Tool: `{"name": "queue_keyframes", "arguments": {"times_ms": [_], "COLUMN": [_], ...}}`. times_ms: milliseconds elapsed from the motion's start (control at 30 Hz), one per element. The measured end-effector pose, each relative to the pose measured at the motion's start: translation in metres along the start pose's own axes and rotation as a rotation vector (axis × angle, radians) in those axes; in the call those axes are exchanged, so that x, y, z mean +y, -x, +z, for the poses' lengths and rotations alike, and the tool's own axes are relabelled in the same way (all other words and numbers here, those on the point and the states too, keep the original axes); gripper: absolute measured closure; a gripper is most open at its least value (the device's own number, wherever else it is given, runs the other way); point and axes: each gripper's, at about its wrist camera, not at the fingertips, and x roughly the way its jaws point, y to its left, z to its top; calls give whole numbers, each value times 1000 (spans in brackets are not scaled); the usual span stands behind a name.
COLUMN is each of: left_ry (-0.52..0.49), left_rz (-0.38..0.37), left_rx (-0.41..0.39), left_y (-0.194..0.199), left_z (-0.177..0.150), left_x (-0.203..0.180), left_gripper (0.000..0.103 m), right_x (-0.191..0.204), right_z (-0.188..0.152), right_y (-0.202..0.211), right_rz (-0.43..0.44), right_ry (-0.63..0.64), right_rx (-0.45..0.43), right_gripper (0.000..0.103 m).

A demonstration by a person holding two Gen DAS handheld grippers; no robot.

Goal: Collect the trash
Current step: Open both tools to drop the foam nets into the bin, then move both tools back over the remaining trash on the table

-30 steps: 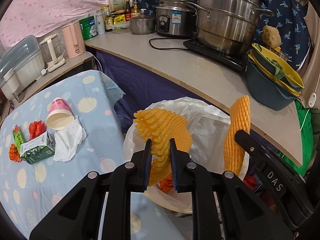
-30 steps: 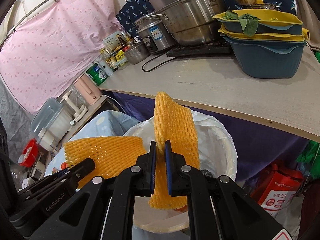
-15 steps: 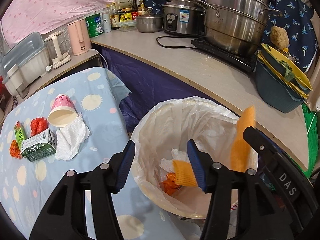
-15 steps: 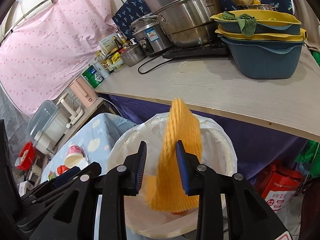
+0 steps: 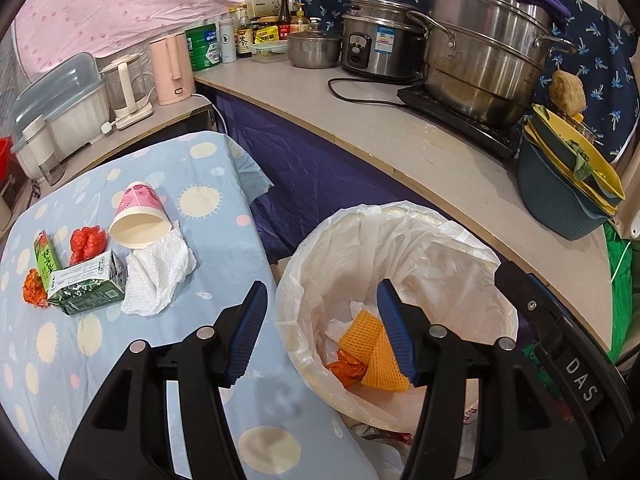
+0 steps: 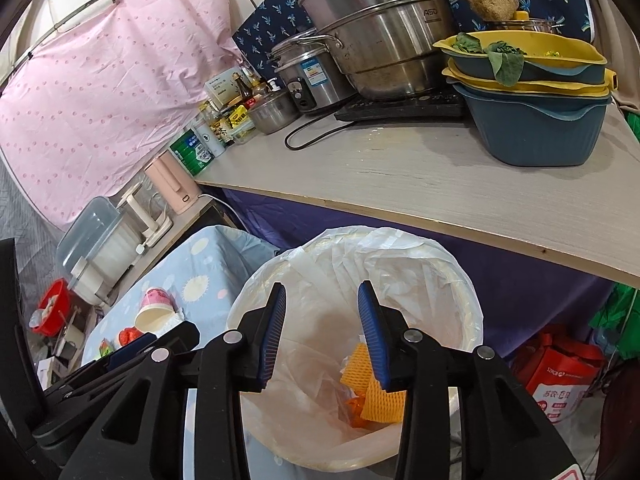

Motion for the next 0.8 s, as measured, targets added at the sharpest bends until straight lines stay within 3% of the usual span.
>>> {"name": "queue_keyframes", "arguments": {"times_ms": [400,800], "left_ry": [70,201], "left_rz": [3,68], "left_rx": [-19,-11], "left_y": [17,29], "left_z": [-1,-21], "left_x": [33,118], "left_gripper": [47,36], "right_x": [35,97], "right_z": [-10,-43], "right_y": [6,-10], "right_rz": [26,75], "right_ry": [55,145], "right_rx": [11,72], "right_gripper": [64,58]}}
